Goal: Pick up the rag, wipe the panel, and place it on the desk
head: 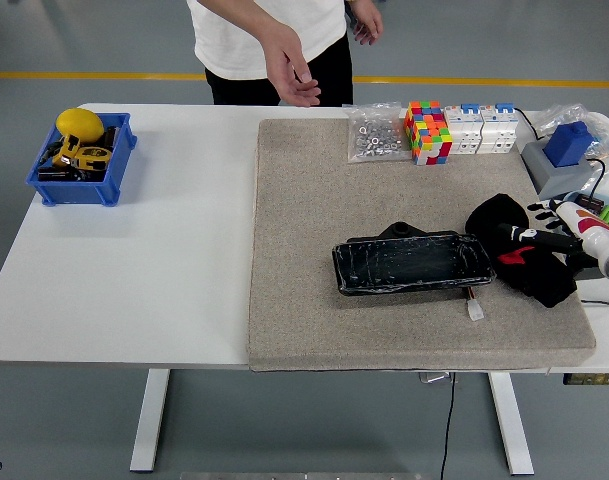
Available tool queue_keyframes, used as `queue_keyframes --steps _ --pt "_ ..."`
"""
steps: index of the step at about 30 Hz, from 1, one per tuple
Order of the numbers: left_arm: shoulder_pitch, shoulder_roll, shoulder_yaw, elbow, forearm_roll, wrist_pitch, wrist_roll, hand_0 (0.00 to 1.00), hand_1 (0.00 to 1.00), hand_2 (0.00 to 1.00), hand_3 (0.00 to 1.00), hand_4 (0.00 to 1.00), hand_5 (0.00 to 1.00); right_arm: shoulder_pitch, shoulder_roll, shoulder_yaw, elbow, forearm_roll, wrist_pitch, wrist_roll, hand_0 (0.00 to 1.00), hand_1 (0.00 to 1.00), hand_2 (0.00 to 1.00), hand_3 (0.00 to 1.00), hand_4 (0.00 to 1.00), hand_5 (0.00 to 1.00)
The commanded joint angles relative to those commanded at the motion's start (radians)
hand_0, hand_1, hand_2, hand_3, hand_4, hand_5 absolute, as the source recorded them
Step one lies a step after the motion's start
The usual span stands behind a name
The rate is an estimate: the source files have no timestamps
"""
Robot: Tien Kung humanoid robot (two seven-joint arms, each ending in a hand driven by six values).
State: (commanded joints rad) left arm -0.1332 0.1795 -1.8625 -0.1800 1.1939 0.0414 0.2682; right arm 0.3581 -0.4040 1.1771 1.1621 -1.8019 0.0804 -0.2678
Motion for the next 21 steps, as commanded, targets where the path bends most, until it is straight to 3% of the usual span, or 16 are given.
queue_keyframes --steps 21 --pt "-0.001 -0.001 0.003 0.000 -0.008 0.001 0.000 0.683 0.729 0.731 0.607 0.668 0.624 0.026 0.030 -0.038 -0.119 0.009 -0.079 0.062 0.779 0.740 0.785 0.832 0.998 0.747"
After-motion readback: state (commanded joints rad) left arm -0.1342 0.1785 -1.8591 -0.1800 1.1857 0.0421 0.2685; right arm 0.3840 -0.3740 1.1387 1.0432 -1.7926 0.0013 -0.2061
